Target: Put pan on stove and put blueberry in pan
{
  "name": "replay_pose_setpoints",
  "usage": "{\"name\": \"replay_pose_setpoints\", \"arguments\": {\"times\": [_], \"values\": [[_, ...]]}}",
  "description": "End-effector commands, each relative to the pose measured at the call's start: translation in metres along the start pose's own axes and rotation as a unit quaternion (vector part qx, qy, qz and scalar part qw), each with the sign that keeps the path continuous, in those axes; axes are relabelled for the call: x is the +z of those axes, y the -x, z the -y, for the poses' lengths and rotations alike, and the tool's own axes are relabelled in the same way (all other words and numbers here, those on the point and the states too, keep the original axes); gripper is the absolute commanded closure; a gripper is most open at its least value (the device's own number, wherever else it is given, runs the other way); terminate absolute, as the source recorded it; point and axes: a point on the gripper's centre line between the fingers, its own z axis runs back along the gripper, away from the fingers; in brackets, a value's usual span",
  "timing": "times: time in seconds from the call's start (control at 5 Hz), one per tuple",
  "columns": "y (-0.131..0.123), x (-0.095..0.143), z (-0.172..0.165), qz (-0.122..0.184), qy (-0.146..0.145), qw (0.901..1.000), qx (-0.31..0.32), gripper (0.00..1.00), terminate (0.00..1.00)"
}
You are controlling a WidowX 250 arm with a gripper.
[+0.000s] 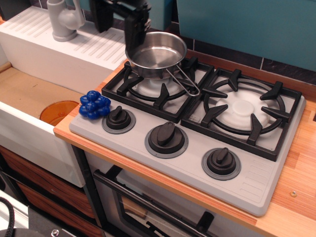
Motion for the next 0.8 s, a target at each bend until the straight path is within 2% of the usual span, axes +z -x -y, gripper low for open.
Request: {"name": "replay_pose_setpoints", "arguments": {"times": [0.0,0.4,0.6], "values": [[0.027,-0.010,0.009,0.056,-0.023,0.9981,0.016,0.00,0.00],[0.035,-0.030,0.006,0.088,-0.031,0.9957,0.007,0.00,0.00],[0.034,-0.030,-0.008,0.095,-0.038,0.9948,-0.002,0.00,0.00]]}}
